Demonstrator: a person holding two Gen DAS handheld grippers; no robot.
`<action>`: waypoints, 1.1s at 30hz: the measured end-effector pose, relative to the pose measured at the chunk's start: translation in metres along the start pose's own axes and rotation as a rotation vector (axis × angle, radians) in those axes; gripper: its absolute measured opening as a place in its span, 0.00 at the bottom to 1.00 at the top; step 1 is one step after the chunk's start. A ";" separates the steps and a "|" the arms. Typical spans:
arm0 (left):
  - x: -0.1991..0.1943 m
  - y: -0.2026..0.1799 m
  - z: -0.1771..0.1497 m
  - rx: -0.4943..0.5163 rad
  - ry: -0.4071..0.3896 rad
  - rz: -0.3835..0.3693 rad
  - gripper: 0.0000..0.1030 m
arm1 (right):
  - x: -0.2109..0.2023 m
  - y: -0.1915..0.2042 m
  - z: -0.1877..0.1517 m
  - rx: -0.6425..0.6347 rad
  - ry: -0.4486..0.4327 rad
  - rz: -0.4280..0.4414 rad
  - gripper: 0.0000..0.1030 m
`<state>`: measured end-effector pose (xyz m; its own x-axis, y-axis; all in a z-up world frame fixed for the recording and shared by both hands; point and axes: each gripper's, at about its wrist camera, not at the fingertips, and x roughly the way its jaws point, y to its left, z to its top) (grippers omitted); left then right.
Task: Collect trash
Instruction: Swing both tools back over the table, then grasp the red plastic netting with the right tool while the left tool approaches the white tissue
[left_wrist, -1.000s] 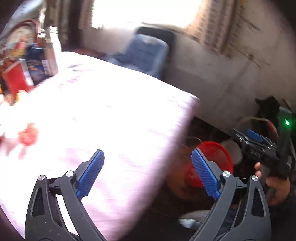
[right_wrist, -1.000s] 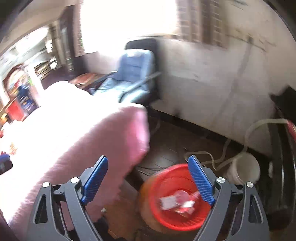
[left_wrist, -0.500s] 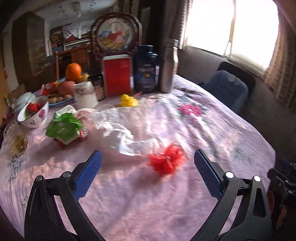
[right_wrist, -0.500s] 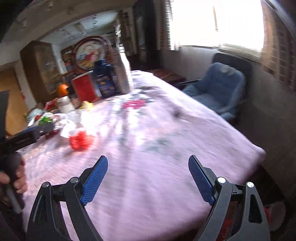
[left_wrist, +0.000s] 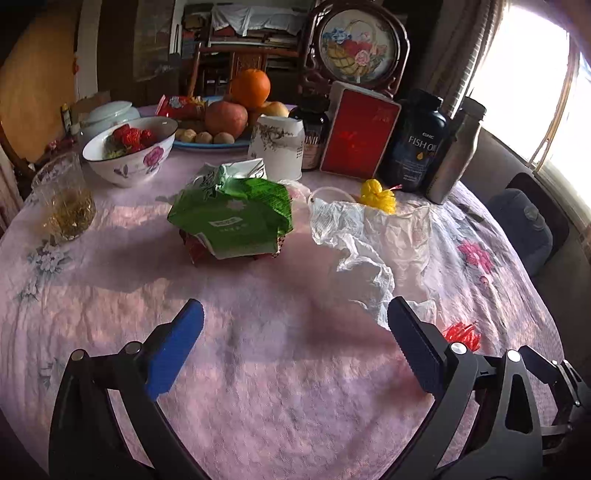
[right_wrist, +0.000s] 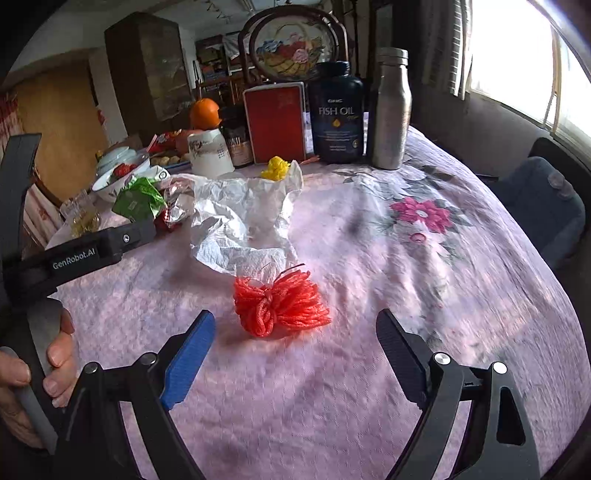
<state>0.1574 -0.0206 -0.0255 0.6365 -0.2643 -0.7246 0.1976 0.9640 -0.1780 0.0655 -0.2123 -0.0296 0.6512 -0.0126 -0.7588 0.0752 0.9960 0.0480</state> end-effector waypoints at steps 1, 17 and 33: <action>0.003 0.002 0.000 -0.012 0.008 0.007 0.93 | 0.006 0.003 0.001 -0.008 0.014 0.001 0.84; 0.025 0.013 -0.002 -0.047 0.068 0.023 0.93 | 0.034 0.003 0.005 -0.013 0.036 0.043 0.39; 0.031 -0.022 -0.015 -0.037 0.135 -0.093 0.93 | -0.032 -0.057 -0.060 0.098 -0.026 0.059 0.38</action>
<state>0.1618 -0.0496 -0.0542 0.5105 -0.3485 -0.7861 0.2221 0.9366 -0.2709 -0.0046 -0.2634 -0.0470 0.6759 0.0423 -0.7358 0.1086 0.9817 0.1562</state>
